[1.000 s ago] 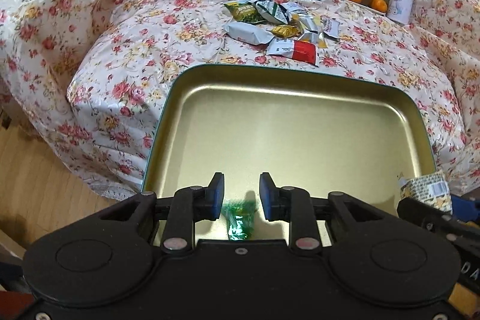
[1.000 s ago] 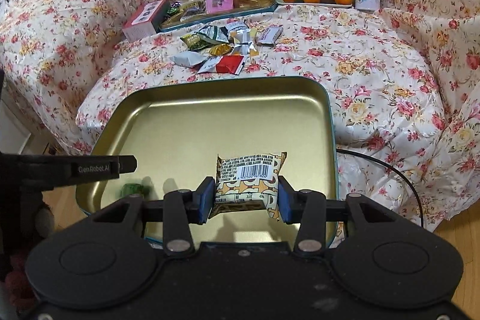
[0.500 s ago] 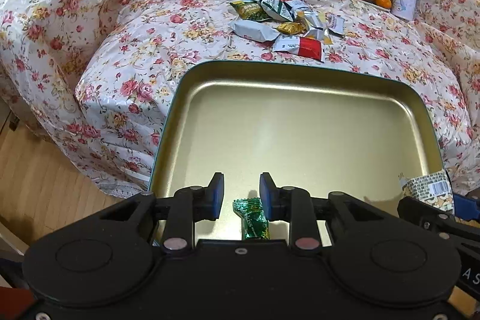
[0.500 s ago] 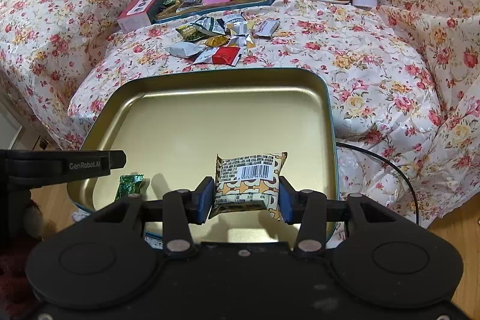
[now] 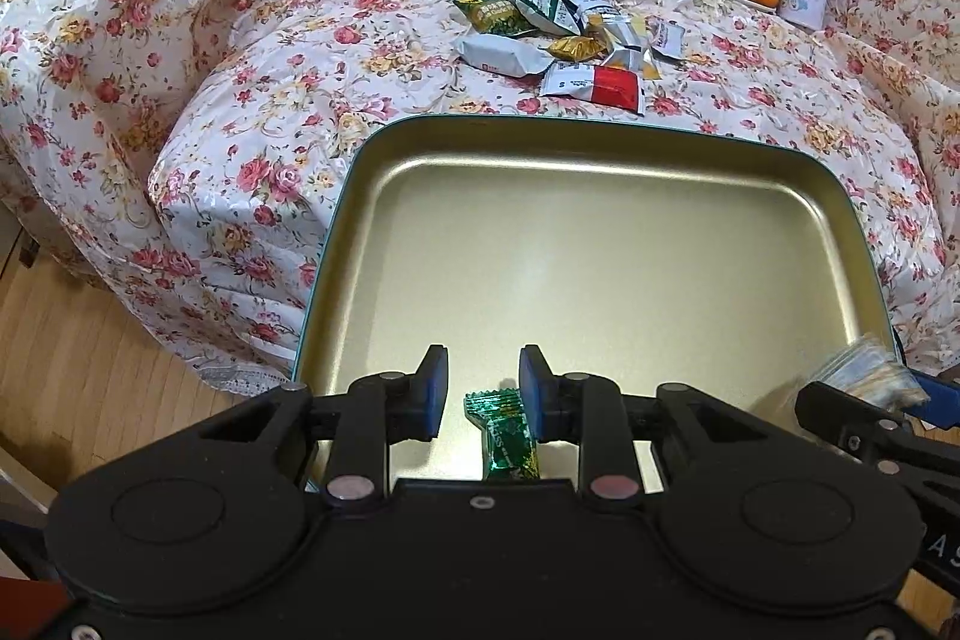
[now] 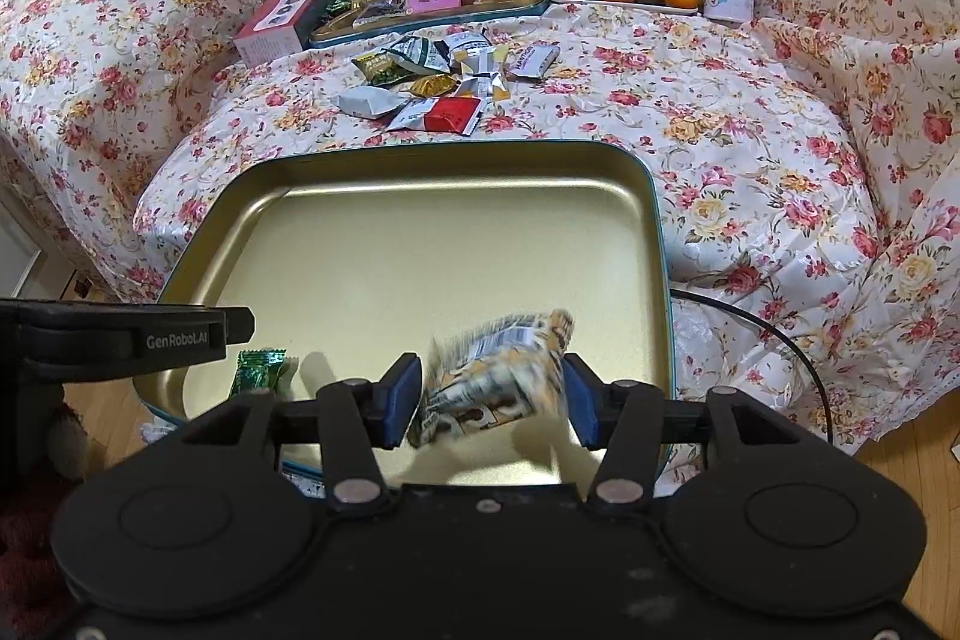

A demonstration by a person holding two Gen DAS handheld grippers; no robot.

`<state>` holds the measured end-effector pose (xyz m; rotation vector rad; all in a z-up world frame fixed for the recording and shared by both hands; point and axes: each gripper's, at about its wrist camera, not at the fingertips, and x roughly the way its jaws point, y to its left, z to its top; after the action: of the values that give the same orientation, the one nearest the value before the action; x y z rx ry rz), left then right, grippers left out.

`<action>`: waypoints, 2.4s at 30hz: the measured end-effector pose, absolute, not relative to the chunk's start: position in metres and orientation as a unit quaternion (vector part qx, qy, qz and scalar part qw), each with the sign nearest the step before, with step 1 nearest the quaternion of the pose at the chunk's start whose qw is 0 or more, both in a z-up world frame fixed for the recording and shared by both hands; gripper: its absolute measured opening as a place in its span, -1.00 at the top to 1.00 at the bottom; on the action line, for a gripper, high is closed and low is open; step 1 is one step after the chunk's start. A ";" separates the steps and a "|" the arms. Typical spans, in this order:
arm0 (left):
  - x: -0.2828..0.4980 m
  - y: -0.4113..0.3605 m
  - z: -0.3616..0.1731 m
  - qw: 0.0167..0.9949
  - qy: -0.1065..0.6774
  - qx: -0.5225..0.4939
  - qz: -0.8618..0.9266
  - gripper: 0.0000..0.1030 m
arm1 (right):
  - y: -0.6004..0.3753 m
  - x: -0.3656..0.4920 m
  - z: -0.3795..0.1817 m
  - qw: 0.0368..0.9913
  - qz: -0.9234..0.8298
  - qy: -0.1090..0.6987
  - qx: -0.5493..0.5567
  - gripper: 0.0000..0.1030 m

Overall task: Organize snacks
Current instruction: 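Carry both snacks over the gold tray and open both tools to drop them, then lift both open tools away from the gold tray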

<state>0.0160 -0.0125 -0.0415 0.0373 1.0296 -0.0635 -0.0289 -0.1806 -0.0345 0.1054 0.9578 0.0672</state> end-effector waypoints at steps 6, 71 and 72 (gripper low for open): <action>0.016 -0.013 -0.041 0.870 0.492 0.020 -0.030 0.30 | -0.180 -0.029 -0.034 0.887 0.033 0.458 0.046 -0.04; 0.033 0.001 -0.003 0.891 0.450 0.048 -0.026 0.30 | -0.183 0.000 0.000 0.908 0.036 0.411 0.068 -0.05; 0.035 0.002 0.001 0.894 0.445 0.047 -0.026 0.30 | -0.184 0.004 0.003 0.909 0.037 0.409 0.069 -0.05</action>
<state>0.0350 0.0024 0.0011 0.0975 0.9236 -0.0538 0.0043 -0.1836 0.0031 0.1428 0.8443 0.0772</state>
